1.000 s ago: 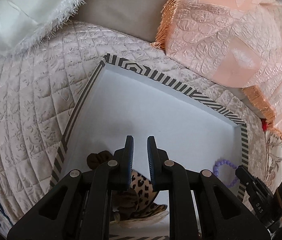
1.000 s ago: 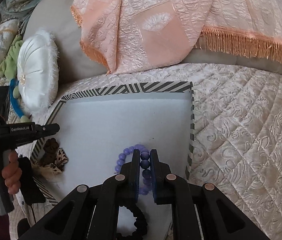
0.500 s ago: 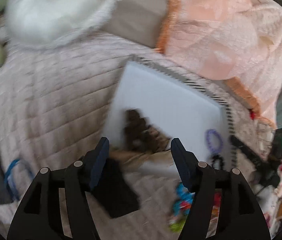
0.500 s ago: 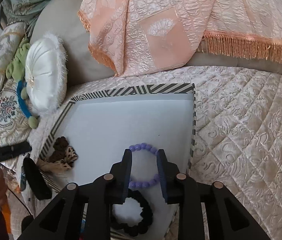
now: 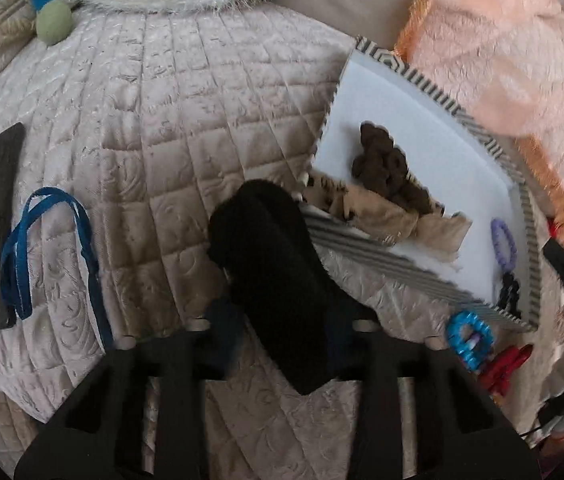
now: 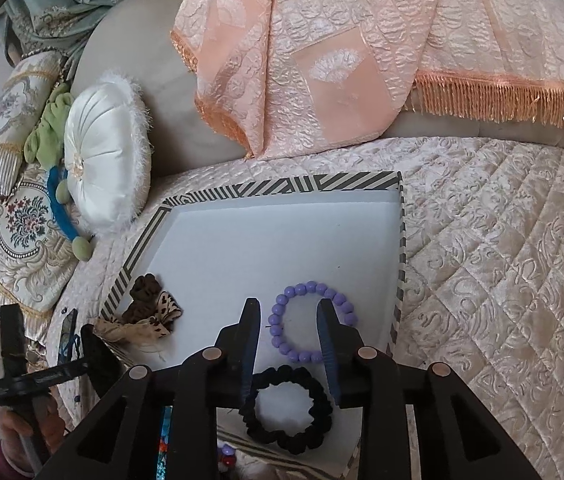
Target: Organize jewelry
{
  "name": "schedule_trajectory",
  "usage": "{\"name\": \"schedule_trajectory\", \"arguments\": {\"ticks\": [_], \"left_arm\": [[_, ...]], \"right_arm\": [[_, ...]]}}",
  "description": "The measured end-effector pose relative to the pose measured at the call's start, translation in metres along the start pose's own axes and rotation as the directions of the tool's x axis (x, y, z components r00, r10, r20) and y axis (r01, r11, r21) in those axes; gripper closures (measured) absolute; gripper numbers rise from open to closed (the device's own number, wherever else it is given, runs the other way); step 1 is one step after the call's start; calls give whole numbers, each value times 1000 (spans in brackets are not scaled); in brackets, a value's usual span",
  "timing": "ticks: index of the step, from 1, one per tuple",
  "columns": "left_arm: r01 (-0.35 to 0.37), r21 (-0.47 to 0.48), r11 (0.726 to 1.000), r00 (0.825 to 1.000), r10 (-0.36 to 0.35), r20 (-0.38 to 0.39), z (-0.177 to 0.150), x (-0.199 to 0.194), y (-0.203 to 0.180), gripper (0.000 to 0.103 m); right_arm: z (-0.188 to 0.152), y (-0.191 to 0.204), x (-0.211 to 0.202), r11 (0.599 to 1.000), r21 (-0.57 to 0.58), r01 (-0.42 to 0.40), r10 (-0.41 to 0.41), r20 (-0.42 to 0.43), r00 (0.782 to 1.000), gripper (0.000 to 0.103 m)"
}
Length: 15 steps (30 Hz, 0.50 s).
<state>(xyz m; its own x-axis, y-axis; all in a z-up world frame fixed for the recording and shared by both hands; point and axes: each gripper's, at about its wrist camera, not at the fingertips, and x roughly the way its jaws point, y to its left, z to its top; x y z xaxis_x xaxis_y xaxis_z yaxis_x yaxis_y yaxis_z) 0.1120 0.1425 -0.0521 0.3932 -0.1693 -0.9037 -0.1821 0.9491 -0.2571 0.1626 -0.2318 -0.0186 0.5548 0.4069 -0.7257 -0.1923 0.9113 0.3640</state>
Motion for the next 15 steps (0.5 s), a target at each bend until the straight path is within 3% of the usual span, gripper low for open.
{"name": "schedule_trajectory", "arguments": {"ticks": [1,3,7,15], "left_arm": [[-3,9,1000,1000,3,12,-2,-3,-2,83],[2,24,1000,1000,-2,28,-4,-11,-5,86],[5,55,998,998,-9,66,-9,-32,-7,87],[59,97,994,996,-66,66,-24,-59,-18,87]], "right_arm": [[-1,1,-2,1000,-2,0,0,1,1000,75],[-3,1,-6,1000,3,-3,3,4,1000,75],[-8,2,-14,1000,7,-15,15,8,1000,75],[-32,16,-30,999,-24,-35,35,-17,999,74]]}}
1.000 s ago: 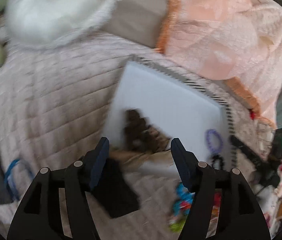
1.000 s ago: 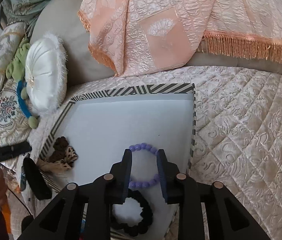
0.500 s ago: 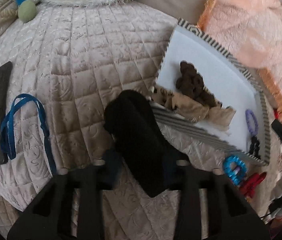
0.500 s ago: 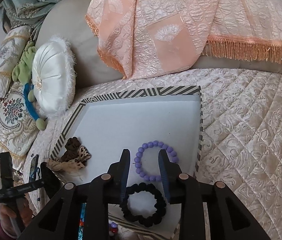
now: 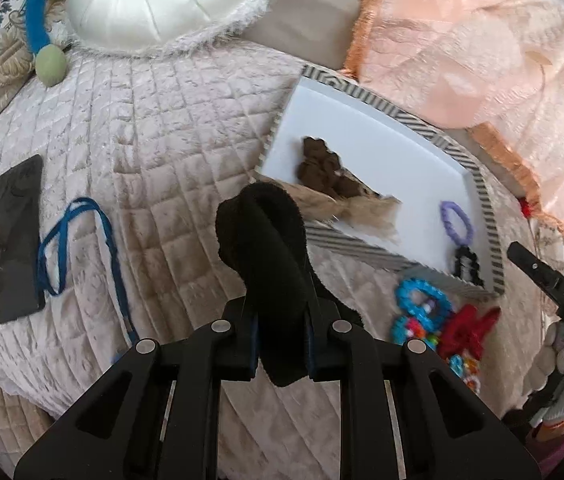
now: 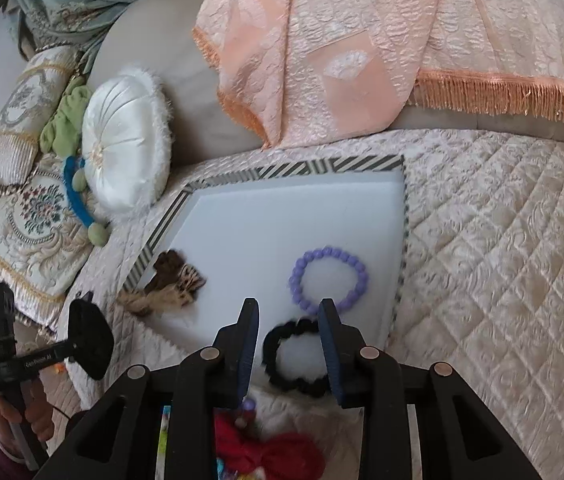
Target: Organize jewelry
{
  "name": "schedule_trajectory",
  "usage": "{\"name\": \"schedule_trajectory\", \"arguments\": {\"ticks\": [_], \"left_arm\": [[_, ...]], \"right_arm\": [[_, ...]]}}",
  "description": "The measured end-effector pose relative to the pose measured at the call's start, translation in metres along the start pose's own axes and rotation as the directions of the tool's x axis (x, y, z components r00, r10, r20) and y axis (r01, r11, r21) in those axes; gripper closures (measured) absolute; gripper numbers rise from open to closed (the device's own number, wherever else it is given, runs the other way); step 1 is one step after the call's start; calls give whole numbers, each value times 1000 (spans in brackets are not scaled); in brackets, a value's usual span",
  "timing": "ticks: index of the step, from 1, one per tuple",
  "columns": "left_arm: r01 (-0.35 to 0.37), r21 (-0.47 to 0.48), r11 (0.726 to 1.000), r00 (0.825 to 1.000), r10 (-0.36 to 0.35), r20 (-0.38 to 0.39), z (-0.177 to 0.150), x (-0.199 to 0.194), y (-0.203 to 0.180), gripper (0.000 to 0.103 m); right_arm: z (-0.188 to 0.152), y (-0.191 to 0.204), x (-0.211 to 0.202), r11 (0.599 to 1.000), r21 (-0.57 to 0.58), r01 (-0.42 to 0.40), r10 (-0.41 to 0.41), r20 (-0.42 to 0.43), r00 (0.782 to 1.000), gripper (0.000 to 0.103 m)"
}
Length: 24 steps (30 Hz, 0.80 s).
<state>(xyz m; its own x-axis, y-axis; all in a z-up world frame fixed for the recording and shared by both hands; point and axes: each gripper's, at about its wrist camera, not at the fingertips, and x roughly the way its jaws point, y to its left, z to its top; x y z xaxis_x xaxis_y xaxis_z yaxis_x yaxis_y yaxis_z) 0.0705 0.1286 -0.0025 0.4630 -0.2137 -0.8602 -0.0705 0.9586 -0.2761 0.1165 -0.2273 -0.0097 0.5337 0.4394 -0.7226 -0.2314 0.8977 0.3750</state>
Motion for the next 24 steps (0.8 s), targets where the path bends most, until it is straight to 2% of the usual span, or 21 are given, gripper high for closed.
{"name": "schedule_trajectory", "arguments": {"ticks": [7,11,15,24], "left_arm": [[45,21,999,999,-44,-29,-22,-1,-21,87],[59,33,998,997,-58,-41,-33,-2,-33,87],[71,42,997,996,-69,-49,-41,-5,-43,87],[30,101,994,999,-28,-24,-54,-13,-65,87]], "right_arm": [[-33,26,-23,992,-71,-100,97,-45,994,74],[-50,35,-21,990,-118,-80,70,-85,994,74],[-63,35,-21,992,-104,-71,61,-94,994,74],[-76,45,-34,992,-114,-59,50,-85,995,74]]}}
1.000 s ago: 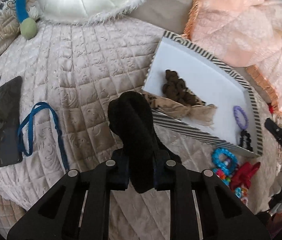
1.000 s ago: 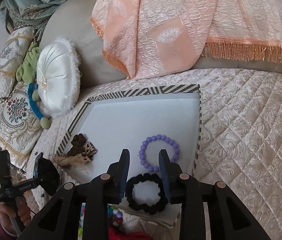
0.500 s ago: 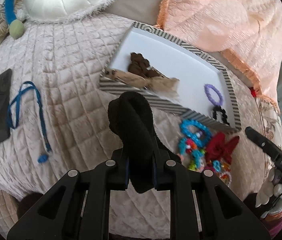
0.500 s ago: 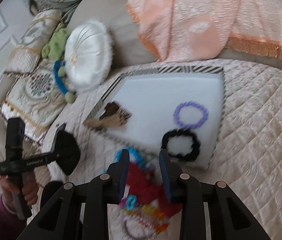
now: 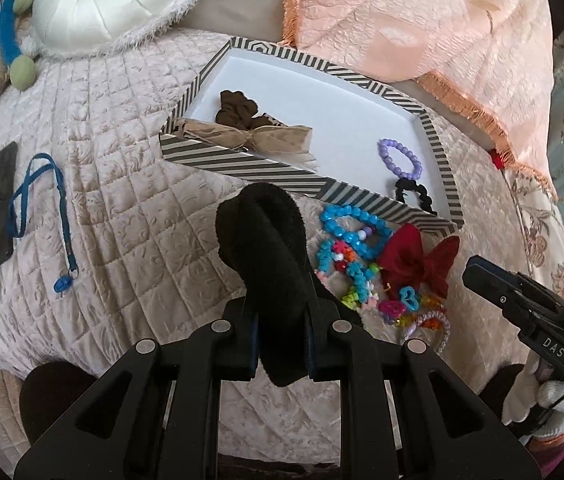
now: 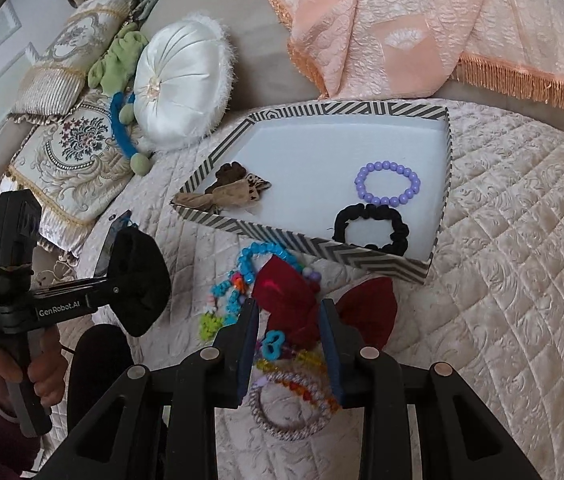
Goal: Organize jewelry
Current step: 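Grasp the red velvet bow with the right tool and lift it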
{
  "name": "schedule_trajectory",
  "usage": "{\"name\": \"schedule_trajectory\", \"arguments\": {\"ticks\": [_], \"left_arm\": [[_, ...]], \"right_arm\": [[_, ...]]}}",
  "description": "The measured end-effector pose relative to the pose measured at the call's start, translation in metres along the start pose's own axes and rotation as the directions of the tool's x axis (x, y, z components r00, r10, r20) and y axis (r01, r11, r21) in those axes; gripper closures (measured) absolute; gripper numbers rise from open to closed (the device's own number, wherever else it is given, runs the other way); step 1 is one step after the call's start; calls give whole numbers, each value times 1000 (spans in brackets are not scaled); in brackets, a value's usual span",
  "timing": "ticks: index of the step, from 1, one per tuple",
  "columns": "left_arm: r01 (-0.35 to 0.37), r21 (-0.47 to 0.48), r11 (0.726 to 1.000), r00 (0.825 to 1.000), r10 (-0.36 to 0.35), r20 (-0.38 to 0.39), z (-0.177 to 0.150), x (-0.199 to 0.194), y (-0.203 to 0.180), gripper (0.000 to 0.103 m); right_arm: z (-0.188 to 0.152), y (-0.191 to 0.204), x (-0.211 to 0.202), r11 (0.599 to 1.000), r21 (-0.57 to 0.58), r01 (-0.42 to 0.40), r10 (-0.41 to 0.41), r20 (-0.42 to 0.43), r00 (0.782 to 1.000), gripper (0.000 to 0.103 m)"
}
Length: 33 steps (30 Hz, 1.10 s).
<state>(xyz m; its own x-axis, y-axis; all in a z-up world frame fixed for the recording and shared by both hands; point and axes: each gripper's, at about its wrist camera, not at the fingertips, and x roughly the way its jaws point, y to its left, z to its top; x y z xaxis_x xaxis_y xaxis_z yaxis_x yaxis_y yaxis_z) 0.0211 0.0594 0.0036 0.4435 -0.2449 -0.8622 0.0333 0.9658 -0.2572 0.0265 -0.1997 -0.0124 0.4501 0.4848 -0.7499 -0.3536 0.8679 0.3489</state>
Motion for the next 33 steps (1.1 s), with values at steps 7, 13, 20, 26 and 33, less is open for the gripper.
{"name": "schedule_trajectory", "arguments": {"ticks": [7,13,20,26,33], "left_arm": [[-43,44,998,999,41,30,-10,-8,-14,87],[-53,61,997,998,51,47,-15,-13,-20,87],[-61,65,996,997,58,56,-19,-16,-23,87],[-58,47,997,998,56,37,-22,-12,-20,87],[-58,25,998,998,58,21,-20,-6,-12,87]], "right_arm": [[-7,7,-9,1000,-1,-1,1,12,1000,69],[-10,14,-13,1000,-9,3,-3,22,1000,68],[-13,10,-12,1000,-3,27,-27,6,1000,67],[-20,-8,-1,996,51,74,-72,-35,997,67],[-15,-12,7,992,-38,120,-122,-47,991,67]]}}
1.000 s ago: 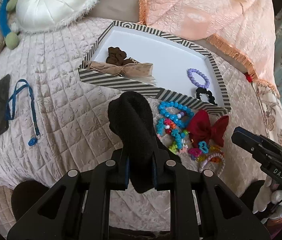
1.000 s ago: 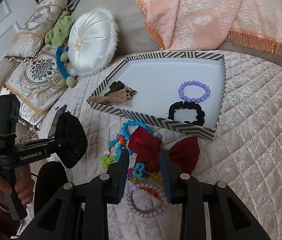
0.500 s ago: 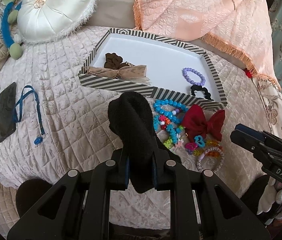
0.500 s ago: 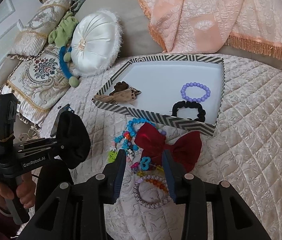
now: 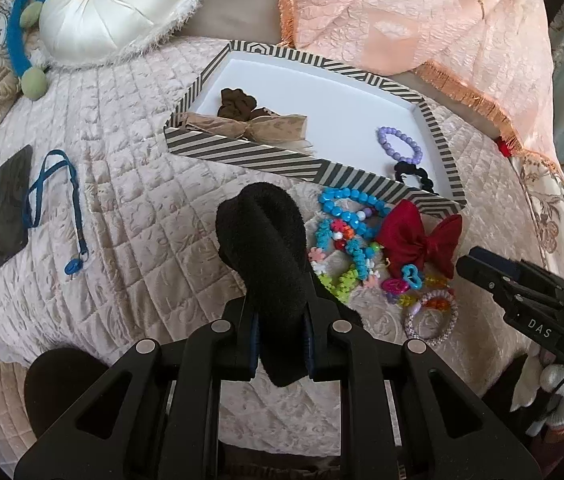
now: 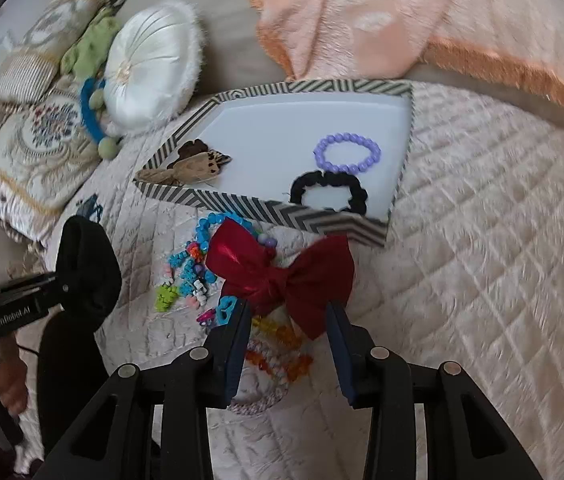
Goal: Organize jewelry
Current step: 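Grasp the red velvet bow with the right tool and lift it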
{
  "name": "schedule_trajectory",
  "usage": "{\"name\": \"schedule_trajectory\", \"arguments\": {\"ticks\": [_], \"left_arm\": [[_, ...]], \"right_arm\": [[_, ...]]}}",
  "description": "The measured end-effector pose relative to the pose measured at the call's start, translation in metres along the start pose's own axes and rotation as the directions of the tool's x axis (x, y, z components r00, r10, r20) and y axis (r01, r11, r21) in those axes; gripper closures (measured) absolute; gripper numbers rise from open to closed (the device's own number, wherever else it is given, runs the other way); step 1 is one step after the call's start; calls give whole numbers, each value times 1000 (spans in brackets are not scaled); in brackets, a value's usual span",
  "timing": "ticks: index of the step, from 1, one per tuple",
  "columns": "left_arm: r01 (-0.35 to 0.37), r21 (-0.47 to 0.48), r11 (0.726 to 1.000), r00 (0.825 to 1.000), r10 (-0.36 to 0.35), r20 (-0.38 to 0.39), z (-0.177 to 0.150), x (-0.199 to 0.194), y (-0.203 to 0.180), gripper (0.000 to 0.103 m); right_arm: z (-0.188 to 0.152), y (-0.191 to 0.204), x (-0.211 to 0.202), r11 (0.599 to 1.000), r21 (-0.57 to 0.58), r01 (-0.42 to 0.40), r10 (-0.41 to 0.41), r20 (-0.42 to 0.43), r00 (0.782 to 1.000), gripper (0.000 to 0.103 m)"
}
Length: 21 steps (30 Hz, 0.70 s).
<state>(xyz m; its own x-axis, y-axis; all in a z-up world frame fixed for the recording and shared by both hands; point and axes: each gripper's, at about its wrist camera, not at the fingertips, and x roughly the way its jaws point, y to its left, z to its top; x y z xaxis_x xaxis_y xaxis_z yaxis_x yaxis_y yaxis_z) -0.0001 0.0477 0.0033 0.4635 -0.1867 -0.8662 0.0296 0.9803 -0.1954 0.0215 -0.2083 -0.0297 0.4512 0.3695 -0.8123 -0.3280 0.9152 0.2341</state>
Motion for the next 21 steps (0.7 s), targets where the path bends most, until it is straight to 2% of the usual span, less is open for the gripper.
{"name": "schedule_trajectory", "arguments": {"ticks": [4,8,11,15,17,19,21], "left_arm": [[0,-9,1000,1000,0,-12,1,4,3,87],[1,-24,1000,1000,-2,-30,3,9,7,87],[-1,-34,999,999,0,-44,4,13,10,87],[-6,-47,999,998,4,-57,6,17,14,87],[-6,-54,999,998,2,-63,7,19,15,87],[-4,-57,998,998,0,-71,7,22,15,87],[-3,-58,998,997,-1,-78,7,25,14,87]], "right_arm": [[14,14,7,982,-189,10,-13,-17,1000,66],[23,25,22,936,-353,-4,-18,-59,998,64],[23,28,34,881,-471,-47,-14,-126,992,64],[25,20,49,841,-539,-52,-54,-179,982,64],[28,10,55,841,-538,-46,-69,-191,979,64],[29,7,57,847,-527,-70,-46,-204,978,64],[24,11,61,834,-545,-85,-43,-218,975,64]]}}
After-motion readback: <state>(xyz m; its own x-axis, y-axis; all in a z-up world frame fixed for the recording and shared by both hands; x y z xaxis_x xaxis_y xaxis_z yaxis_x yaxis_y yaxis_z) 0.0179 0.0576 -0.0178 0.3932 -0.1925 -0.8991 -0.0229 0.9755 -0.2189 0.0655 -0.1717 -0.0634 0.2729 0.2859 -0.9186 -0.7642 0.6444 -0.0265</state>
